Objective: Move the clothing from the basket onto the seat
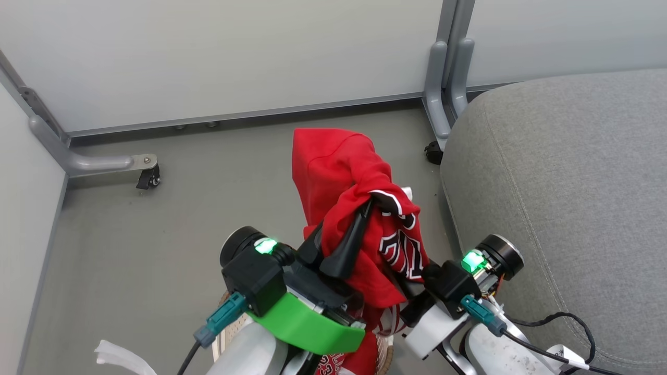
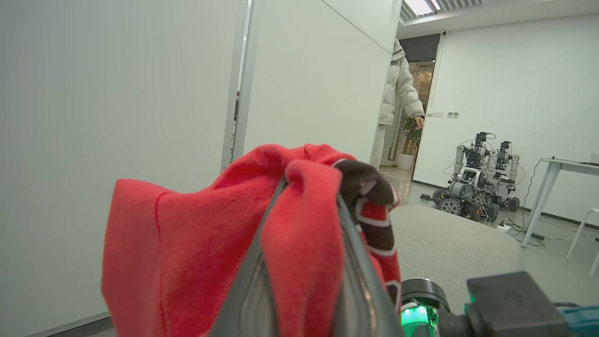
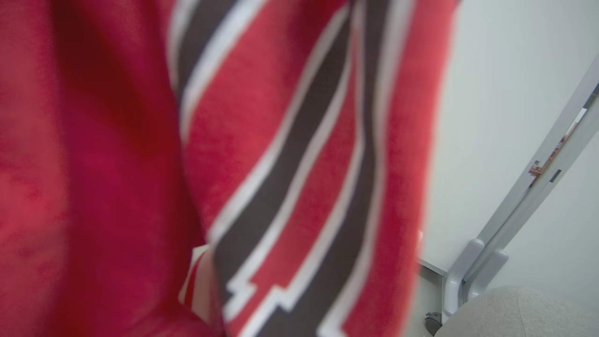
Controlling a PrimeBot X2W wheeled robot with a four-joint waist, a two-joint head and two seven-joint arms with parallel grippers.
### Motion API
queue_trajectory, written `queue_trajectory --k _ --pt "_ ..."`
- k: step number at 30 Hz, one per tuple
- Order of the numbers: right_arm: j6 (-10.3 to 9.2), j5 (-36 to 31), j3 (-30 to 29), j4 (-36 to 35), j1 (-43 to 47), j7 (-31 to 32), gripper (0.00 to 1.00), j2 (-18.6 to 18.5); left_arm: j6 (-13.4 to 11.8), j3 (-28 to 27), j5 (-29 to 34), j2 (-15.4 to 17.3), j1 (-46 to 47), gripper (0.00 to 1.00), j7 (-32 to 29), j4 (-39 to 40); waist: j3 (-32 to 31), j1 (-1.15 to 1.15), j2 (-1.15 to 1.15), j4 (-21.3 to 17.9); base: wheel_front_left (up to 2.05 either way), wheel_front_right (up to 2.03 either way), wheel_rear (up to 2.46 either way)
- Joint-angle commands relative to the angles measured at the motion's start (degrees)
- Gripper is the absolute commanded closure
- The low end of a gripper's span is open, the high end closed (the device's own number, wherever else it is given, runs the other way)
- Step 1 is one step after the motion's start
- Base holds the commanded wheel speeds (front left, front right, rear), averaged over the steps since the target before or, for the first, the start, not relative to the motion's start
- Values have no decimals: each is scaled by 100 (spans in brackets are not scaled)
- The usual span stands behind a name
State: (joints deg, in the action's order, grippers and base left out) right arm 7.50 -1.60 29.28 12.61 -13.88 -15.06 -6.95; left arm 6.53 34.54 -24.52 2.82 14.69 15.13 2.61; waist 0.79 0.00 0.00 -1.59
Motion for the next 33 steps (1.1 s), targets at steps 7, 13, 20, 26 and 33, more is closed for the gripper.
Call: queue_trajectory --k 7,13,20,26,33 --pt "-2 129 0 -58 58 -18 100 -14 26 -115 25 13 -97 100 3 -34 -63 0 0 -16 0 0 0" --pt "-2 187 -58 -56 93 -18 100 -20 27 -146 46 14 -148 100 3 -38 -88 0 0 -51 0 0 0" --pt "-2 260 -118 -96 153 -18 100 1 30 -174 34 14 -188 100 3 -65 -106 0 0 -68 0 0 0" --pt "-2 291 -164 -131 166 -18 100 7 37 -185 23 14 -169 100 3 -72 -106 0 0 -58 0 0 0" --pt "-2 333 -249 -226 153 -18 100 21 9 -189 78 14 -187 2 2 -193 -88 0 0 -46 0 0 0"
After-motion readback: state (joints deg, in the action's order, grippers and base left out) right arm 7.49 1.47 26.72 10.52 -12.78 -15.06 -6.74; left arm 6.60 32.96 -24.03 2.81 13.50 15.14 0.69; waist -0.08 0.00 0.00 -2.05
